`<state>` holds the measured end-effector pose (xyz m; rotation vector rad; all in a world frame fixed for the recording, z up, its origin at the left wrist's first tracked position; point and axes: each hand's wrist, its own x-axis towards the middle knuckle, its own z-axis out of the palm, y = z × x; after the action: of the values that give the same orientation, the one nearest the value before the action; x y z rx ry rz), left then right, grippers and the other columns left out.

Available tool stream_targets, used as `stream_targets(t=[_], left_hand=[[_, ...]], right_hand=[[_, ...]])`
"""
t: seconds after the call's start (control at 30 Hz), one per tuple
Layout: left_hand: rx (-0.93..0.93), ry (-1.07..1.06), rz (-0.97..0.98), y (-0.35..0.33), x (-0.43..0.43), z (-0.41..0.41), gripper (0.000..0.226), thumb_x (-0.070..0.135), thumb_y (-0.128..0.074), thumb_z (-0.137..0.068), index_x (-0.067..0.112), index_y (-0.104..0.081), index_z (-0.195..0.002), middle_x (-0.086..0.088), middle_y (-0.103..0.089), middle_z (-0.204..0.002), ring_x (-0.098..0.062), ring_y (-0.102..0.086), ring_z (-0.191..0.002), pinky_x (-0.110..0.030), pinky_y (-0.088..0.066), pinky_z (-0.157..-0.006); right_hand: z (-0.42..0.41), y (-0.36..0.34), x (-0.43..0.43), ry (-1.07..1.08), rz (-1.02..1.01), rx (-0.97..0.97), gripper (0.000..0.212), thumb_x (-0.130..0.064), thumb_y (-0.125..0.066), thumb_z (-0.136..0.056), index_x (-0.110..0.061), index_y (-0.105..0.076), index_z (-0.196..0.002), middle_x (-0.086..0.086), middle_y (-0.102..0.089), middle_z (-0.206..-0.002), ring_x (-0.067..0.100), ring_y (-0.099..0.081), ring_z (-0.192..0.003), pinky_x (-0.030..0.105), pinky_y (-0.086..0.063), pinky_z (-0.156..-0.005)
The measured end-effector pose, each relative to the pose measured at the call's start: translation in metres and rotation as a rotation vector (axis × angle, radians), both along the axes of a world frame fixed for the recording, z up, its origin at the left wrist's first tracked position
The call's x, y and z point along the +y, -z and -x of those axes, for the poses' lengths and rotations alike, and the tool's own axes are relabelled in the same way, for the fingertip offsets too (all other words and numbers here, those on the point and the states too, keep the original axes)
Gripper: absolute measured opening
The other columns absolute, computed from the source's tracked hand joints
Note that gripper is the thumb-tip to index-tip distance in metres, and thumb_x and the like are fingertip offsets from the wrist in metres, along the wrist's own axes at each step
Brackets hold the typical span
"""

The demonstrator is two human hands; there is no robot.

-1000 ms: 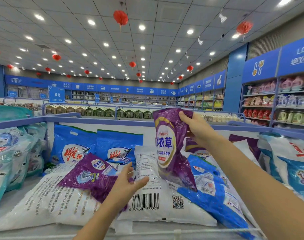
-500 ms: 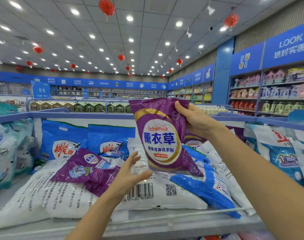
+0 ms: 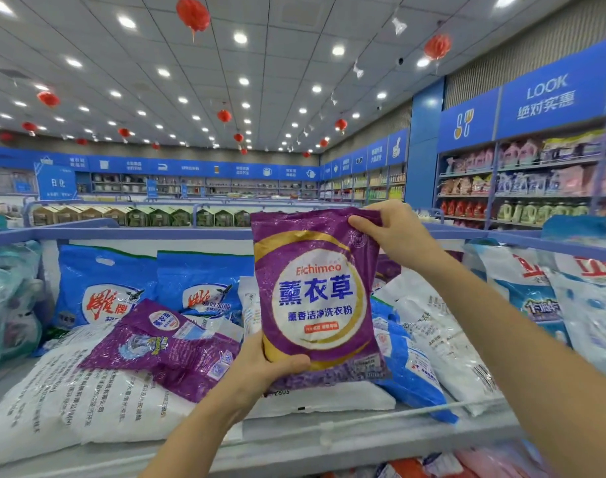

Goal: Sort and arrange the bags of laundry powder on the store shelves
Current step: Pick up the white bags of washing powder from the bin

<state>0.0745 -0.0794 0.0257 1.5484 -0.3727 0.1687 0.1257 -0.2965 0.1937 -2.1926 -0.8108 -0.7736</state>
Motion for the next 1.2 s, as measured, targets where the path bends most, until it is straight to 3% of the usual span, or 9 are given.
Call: stream_targets(t=[0.07,0.17,0.3,0.53,0.63,0.77,0.93,1.0,1.2], left_hand=[[0.02,0.004,0.014,0.0,-0.001,0.0,0.076,0.034,-0.091,-0.043,0.019,-0.062,-0.112,-0.002,-0.074,-0.104,-0.02,-0.07,-0.096,-0.021,-0.055,-0.074],[0.01,-0.017,0.051,0.001,-0.005,0.001,0.074,0.033,-0.089,-0.042,0.017,-0.064,-0.11,-0.004,-0.074,-0.102,-0.022,-0.071,-0.094,-0.022,-0.057,-0.071],[-0.013,-0.102,0.131,-0.001,-0.019,0.0,0.077,0.035,-0.087,-0.036,0.019,-0.063,-0.107,-0.002,-0.075,-0.098,-0.019,-0.072,-0.089,-0.028,-0.056,-0.074],[-0.056,-0.124,0.063,-0.01,-0.062,-0.011,0.055,0.026,-0.082,-0.053,0.024,-0.062,-0.104,0.011,-0.075,-0.093,-0.009,-0.071,-0.086,-0.014,-0.054,-0.061],[-0.042,-0.124,0.097,-0.01,-0.086,-0.018,0.054,0.026,-0.082,-0.055,0.024,-0.062,-0.105,0.005,-0.075,-0.095,-0.014,-0.072,-0.087,-0.019,-0.056,-0.063],[-0.063,-0.137,0.16,-0.011,-0.12,-0.032,0.069,0.034,-0.091,-0.046,0.021,-0.064,-0.109,0.0,-0.075,-0.098,-0.017,-0.072,-0.089,-0.02,-0.057,-0.065],[-0.015,-0.158,0.256,-0.009,-0.17,-0.054,0.103,0.05,-0.094,-0.021,0.017,-0.062,-0.112,-0.005,-0.075,-0.1,-0.021,-0.072,-0.089,-0.025,-0.058,-0.064],[0.028,-0.147,0.293,-0.015,-0.187,-0.06,0.096,0.049,-0.093,-0.035,0.02,-0.057,-0.119,-0.005,-0.073,-0.108,-0.022,-0.071,-0.095,-0.028,-0.058,-0.067],[-0.532,-0.83,-0.227,-0.092,-0.224,-0.075,0.088,0.054,-0.074,-0.071,0.024,-0.032,-0.143,0.001,-0.042,-0.141,-0.013,-0.038,-0.13,-0.035,-0.031,-0.109]], right_hand=[[-0.001,0.01,0.002,0.039,-0.163,-0.064,0.031,-0.034,-0.058,-0.091,-0.008,-0.065,-0.075,0.009,-0.067,-0.068,0.014,-0.06,-0.06,0.028,-0.047,-0.056],[0.002,0.034,-0.005,-0.109,-0.512,0.361,0.046,-0.056,-0.047,-0.087,-0.013,-0.062,-0.097,0.016,-0.069,-0.1,0.02,-0.065,-0.087,0.035,-0.055,-0.077],[0.008,0.085,-0.017,-0.199,-0.347,0.737,0.059,-0.063,-0.049,-0.083,-0.021,-0.054,-0.124,0.0,-0.063,-0.119,0.016,-0.064,-0.103,0.03,-0.056,-0.074],[0.008,0.101,-0.046,-0.276,-0.533,0.448,0.008,-0.024,-0.061,-0.089,-0.022,-0.068,-0.086,0.0,-0.073,-0.088,0.012,-0.071,-0.076,0.024,-0.057,-0.067],[-0.001,0.103,-0.066,-0.224,-0.577,0.409,0.012,-0.032,-0.059,-0.089,-0.026,-0.068,-0.083,-0.004,-0.074,-0.083,0.01,-0.071,-0.072,0.022,-0.056,-0.063],[-0.012,0.108,-0.106,-0.232,-0.564,0.703,0.044,-0.057,-0.041,-0.088,-0.022,-0.067,-0.093,-0.005,-0.074,-0.089,0.011,-0.069,-0.083,0.028,-0.052,-0.075],[-0.026,0.126,-0.153,-0.369,-0.449,0.65,0.04,-0.053,-0.065,-0.071,-0.025,-0.065,-0.1,-0.009,-0.074,-0.093,0.008,-0.07,-0.085,0.018,-0.055,-0.062],[-0.035,0.127,-0.172,-0.38,-0.51,0.573,0.037,-0.048,-0.068,-0.07,-0.024,-0.067,-0.097,-0.009,-0.074,-0.093,0.007,-0.069,-0.086,0.014,-0.052,-0.067],[-0.064,0.143,-0.222,-0.408,-0.479,0.564,0.027,-0.035,-0.07,-0.078,-0.021,-0.066,-0.101,-0.007,-0.074,-0.095,0.009,-0.069,-0.09,0.02,-0.054,-0.075]])
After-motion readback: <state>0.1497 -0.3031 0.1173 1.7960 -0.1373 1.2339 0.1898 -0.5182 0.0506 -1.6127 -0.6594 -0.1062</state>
